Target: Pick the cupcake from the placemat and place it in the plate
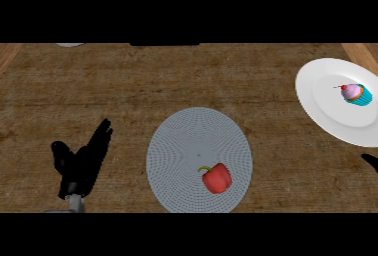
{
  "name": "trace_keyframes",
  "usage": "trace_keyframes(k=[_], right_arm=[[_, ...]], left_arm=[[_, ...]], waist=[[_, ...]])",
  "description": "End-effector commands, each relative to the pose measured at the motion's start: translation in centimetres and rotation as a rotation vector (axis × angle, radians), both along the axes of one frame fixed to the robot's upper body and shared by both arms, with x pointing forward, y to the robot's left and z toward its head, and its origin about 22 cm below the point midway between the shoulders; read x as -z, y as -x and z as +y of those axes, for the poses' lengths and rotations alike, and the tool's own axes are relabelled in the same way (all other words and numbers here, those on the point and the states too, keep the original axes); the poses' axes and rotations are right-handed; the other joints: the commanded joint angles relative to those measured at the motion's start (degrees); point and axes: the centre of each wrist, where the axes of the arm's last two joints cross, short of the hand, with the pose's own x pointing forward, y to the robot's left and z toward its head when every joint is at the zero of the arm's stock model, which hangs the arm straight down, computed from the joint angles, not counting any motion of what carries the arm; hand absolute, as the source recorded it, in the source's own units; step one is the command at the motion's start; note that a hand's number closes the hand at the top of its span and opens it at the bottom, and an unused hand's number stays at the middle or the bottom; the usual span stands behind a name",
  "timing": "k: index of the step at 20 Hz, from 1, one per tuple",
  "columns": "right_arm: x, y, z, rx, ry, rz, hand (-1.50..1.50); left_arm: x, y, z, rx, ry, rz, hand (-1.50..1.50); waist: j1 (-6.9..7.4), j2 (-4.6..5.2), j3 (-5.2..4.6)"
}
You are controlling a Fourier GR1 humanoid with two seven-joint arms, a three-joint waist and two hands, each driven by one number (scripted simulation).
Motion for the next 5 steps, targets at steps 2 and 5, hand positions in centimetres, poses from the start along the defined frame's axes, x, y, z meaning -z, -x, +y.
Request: trace_keyframes(k=[2,5], right_arm=[[0.7,3.9,1.2,0.004,0.004,0.028,-1.50],[-0.5,3.9,3.3,0.017,0.024,0.032,-1.50]], left_arm=[[2.6,0.4,-1.1,0.000,-0.005,0.069,0.00],[1.5,0.6,0.1,-0.003,0.003,0.071,0.00]], waist=[[0.26,0.54,-0.23],[0.44,0.52,-0.23]])
